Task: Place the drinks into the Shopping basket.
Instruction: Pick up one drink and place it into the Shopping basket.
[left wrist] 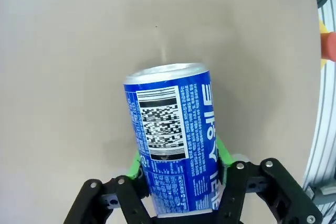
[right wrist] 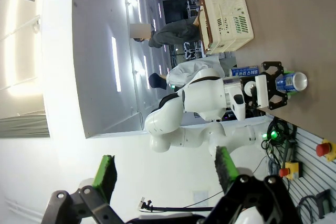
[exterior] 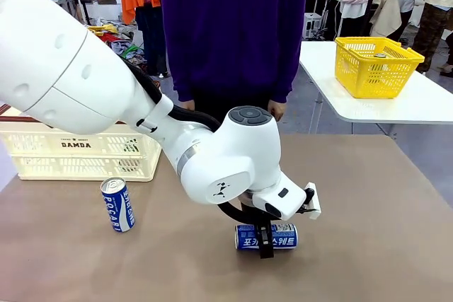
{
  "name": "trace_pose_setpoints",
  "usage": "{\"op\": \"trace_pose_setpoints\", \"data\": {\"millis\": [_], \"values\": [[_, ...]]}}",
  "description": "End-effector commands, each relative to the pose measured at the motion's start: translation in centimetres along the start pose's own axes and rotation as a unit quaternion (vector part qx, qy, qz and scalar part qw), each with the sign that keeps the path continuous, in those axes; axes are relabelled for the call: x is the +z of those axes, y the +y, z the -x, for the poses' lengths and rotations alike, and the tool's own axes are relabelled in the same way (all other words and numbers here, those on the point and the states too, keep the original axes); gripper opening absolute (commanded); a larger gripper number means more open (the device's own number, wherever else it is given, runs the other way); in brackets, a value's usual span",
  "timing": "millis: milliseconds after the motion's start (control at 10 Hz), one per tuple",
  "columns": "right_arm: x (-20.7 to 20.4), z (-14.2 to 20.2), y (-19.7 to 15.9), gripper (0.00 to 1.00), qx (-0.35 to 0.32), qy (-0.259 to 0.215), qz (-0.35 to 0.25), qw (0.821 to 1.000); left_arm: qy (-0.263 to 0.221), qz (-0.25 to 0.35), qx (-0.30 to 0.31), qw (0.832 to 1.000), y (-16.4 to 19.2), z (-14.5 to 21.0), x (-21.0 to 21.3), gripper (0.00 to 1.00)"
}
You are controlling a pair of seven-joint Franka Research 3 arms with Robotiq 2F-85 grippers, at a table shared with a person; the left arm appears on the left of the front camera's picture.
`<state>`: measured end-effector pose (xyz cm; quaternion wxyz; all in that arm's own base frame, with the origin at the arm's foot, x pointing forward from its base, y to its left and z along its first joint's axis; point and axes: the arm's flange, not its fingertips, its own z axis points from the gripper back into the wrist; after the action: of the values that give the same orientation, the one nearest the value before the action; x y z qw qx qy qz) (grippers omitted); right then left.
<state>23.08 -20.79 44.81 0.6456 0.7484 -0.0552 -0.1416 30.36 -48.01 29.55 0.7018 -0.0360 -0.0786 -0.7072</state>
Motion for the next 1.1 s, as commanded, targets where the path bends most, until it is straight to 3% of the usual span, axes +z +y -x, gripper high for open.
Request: {"op": "trace_pose_setpoints", "data": {"millis": [0, 400, 600, 800, 1000], "values": [[0.0, 0.1, 0.6, 1.00, -0.006, 0.000, -0.005, 1.000, 0.006, 0.014, -0.003, 1.000, 0.7, 0.5, -0.2, 0.00], [0.0, 0.1, 0.6, 1.00, -0.006, 0.000, -0.005, 1.000, -0.003, 0.018, 0.000, 1.000, 0.9, 1.0, 0.7, 0.00], [0.0, 0.1, 0.6, 1.00, -0.006, 0.000, -0.005, 1.000, -0.030, 0.013, 0.005, 0.999, 0.8, 0.5, 7.8, 0.00], [0.0, 0.1, 0.6, 1.00, -0.006, 0.000, -0.005, 1.000, -0.028, -0.019, 0.010, 0.999, 0.6, 0.0, 18.4, 0.00], [0.0, 0.1, 0.6, 1.00, -0.006, 0.000, -0.005, 1.000, 0.012, -0.009, 0.020, 1.000, 1.2, 1.7, 26.3, 0.00]]}}
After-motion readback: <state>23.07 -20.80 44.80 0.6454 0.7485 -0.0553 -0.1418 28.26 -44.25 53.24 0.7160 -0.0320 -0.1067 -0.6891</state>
